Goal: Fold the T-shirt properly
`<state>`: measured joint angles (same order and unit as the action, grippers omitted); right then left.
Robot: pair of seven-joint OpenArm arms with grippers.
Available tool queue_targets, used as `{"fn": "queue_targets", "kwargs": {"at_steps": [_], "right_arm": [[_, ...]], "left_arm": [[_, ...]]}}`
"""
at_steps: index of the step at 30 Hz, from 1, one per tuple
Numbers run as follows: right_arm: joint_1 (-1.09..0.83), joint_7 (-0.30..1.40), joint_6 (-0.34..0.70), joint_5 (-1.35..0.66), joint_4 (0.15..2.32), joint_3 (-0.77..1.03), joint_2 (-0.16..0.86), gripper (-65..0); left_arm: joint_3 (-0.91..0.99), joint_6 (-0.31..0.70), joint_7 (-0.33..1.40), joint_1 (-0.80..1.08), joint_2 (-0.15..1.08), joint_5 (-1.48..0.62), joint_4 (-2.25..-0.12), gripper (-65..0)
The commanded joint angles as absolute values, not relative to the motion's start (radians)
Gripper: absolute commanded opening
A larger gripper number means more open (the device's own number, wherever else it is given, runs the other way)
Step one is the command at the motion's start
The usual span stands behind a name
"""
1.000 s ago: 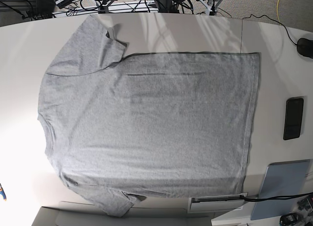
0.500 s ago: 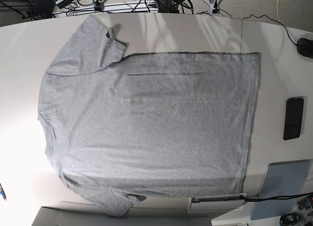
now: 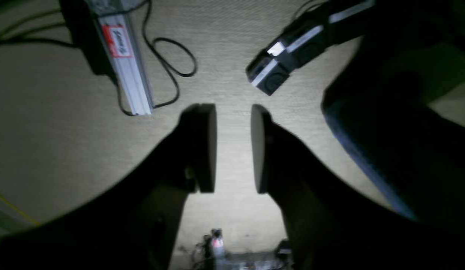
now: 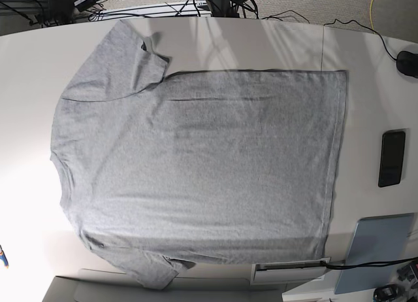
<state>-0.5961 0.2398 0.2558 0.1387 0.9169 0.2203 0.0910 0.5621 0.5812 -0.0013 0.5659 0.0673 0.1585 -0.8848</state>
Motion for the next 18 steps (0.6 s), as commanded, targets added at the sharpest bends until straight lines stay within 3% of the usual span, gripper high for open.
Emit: {"fn": "queue_targets", "kwargs": {"at_steps": [1, 6, 10, 18], "right_arm": [[-0.64, 0.24, 0.273, 0.134, 0.979, 0.222, 0.097, -48.9], [-0.811, 0.321, 0.345, 0.077, 1.279, 0.223, 0.098, -48.9], [-0.938, 0.397, 0.412, 0.055, 1.513, 0.222, 0.112, -48.9], [-1.168, 0.456, 0.415, 0.053, 1.918, 0.223, 0.2, -48.9]], "left_arm": [[0.565, 0.604, -0.015, 0.608, 0.08, 0.129, -0.937, -49.6], [0.565, 0.693, 0.081, 0.76, 0.112, -0.005, -1.187, -49.6], [0.565, 0.693, 0.238, 0.865, 0.149, -0.129, -1.406, -49.6], [0.565, 0.675, 0.277, 1.028, 0.285, -0.124, -1.794, -49.5]]}}
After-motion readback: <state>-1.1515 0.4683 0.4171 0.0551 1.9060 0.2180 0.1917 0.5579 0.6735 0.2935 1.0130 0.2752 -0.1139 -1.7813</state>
